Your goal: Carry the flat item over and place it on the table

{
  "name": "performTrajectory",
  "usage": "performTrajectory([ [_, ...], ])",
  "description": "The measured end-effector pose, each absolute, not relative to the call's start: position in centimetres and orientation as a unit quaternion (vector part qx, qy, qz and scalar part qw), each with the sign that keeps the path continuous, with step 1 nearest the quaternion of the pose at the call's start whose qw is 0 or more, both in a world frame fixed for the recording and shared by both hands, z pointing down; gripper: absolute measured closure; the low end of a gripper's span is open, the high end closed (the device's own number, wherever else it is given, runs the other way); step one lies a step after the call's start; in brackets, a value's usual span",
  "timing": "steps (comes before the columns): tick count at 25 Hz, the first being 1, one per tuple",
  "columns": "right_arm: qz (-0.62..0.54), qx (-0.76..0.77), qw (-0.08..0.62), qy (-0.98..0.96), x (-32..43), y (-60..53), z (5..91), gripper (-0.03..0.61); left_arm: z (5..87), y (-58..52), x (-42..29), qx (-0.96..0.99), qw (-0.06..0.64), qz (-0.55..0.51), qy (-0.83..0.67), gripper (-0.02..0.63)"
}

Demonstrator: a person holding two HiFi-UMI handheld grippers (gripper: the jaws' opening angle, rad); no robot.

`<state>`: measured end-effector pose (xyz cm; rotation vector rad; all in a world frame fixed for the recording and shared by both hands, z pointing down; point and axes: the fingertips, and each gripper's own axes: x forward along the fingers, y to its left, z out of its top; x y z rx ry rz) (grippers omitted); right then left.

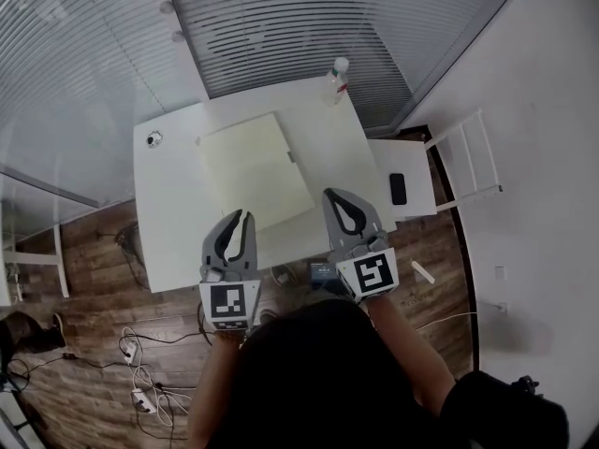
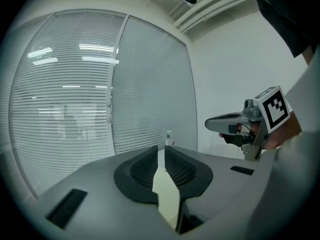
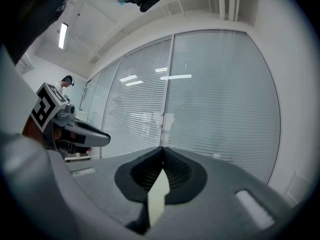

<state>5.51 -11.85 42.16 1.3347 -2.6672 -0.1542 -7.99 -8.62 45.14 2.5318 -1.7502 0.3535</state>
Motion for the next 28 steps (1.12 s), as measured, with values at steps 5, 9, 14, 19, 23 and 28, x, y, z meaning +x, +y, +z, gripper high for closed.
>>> performTrajectory([
  [5,-0.052,0.449,0.075,-0.889,5.6,-11.9,42.2,0.581,45.1,-8.5,-8.4,0.817,0.022,0.113,-0.565,0.561],
  [9,-0.055,0.451,0.081,-0.887,5.2,-11.8,41.8,0.581,45.0,-8.2,-9.1,0.816,0.025,0.112,-0.567,0.561],
  [14,-0.057,0.455,0.079,-0.885,5.2,-11.4,41.9,0.581,45.4,-7.6,-9.4,0.817,0.029,0.114,-0.565,0.561],
  [19,-0.056,0.462,0.087,-0.881,5.5,-11.1,42.2,0.581,45.4,-7.4,-9.3,0.821,0.018,0.126,-0.557,0.561],
  [23,-0.056,0.464,0.09,-0.879,5.8,-10.9,42.4,0.581,45.4,-7.2,-9.0,0.825,0.012,0.134,-0.549,0.561],
  [28,-0.052,0.465,0.085,-0.88,6.1,-11.0,42.5,0.581,45.8,-7.4,-9.0,0.825,0.017,0.136,-0.548,0.561],
])
